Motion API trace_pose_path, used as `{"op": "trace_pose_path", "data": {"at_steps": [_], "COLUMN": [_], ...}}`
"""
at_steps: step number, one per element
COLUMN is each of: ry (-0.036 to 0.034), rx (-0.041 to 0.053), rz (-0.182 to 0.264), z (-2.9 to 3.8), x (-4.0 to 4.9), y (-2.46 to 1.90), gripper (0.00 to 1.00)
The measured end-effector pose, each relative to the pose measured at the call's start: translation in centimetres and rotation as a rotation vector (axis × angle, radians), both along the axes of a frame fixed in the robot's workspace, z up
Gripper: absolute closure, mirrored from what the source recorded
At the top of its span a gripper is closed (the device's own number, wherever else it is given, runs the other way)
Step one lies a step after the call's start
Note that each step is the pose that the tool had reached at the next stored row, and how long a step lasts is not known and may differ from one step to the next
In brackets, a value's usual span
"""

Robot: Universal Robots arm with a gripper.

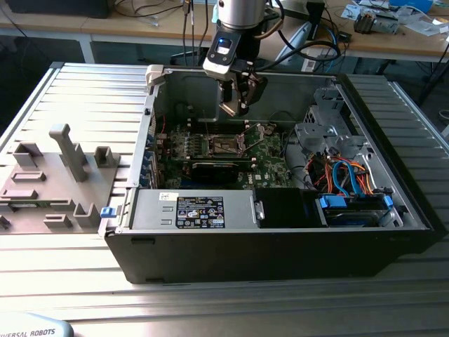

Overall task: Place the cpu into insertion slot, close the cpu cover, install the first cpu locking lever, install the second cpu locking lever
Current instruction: 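Place the cpu into insertion slot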

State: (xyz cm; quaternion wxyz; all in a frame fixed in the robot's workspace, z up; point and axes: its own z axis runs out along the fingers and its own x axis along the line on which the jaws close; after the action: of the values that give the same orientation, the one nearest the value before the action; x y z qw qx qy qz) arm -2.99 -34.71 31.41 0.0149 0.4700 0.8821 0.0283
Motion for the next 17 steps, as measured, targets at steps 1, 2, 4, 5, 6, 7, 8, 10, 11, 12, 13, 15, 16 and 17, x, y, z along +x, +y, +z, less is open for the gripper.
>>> {"op": "trace_pose_path", "data": {"at_steps": [1, 2, 4, 5, 6, 7, 8, 10, 11, 12, 13, 15, 16, 17], "ry": [0.0000, 0.0000, 0.0000, 0.0000, 0.0000, 0.0000, 0.0000, 0.0001, 0.0000, 0.0000, 0.0000, 0.0000, 0.0000, 0.0000], "rx": [0.0000, 0.0000, 0.0000, 0.0000, 0.0000, -0.0001, -0.0001, 0.0000, 0.0000, 0.0000, 0.0000, 0.0000, 0.0000, 0.0000], "rz": [-0.002, -0.003, -0.006, -0.010, -0.017, -0.017, -0.017, -0.018, -0.022, -0.024, -0.025, -0.026, -0.026, -0.026], "z": [0.00, 0.00, 0.00, 0.00, -0.02, -0.02, -0.02, -0.02, -0.03, -0.03, -0.03, -0.03, -0.03, -0.03], "x": [0.00, 0.00, 0.00, 0.00, 0.00, 0.00, 0.00, 0.00, 0.00, 0.00, 0.00, 0.00, 0.00, 0.00], "y": [0.00, 0.00, 0.00, 0.00, 0.00, 0.00, 0.00, 0.00, 0.00, 0.00, 0.00, 0.00, 0.00, 0.00], "gripper": [0.46, 0.46, 0.46, 0.46, 0.46, 0.46, 0.46, 0.46, 0.46, 0.46, 0.46, 0.46, 0.46, 0.46]}}
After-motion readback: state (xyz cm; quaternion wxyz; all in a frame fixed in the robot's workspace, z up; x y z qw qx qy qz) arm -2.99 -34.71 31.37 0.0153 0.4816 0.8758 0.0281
